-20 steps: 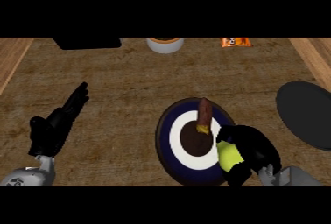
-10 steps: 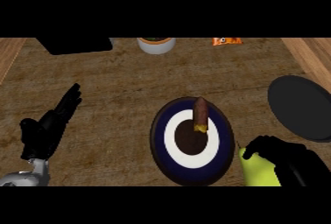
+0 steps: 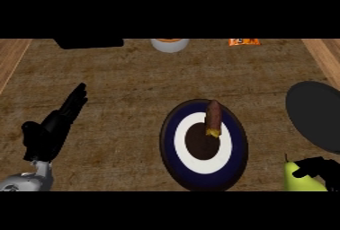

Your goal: Pick the pear from the plate and place it in the pan

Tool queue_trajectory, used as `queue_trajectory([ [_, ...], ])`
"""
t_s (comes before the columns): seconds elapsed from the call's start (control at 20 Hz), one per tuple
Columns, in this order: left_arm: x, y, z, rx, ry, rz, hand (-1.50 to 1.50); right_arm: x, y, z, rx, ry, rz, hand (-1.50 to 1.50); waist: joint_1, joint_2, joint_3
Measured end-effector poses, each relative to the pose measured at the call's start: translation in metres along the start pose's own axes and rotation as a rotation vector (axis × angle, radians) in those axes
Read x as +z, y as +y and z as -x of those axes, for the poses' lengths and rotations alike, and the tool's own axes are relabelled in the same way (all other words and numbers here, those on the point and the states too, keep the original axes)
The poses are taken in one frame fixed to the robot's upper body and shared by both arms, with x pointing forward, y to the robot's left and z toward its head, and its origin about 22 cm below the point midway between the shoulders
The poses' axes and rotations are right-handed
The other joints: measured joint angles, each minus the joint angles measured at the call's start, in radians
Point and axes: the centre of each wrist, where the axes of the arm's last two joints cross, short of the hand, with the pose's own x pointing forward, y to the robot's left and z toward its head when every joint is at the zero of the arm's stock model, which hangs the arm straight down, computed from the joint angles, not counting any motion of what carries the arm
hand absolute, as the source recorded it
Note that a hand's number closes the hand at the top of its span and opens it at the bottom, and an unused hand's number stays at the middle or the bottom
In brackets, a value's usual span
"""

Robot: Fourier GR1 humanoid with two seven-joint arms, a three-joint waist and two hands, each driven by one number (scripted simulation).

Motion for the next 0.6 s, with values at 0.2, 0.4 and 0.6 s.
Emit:
queue_trajectory([
  [0.2,-0.005,-0.008,-0.004,-0.004,-0.019,0.022,0.0,-0.004,0.0,0.034,-0.047,0.05,0.052,1.5,0.026,0.006,0.0],
  [0.4,-0.009,-0.017,-0.008,-0.005,-0.028,0.044,0.0,-0.022,-0.002,0.079,-0.03,0.078,0.1,1.5,0.048,0.01,0.0],
  [0.6,-0.011,-0.018,-0.01,-0.002,-0.035,0.062,0.0,-0.041,-0.006,0.126,-0.001,0.105,0.156,1.5,0.061,0.012,-0.001],
])
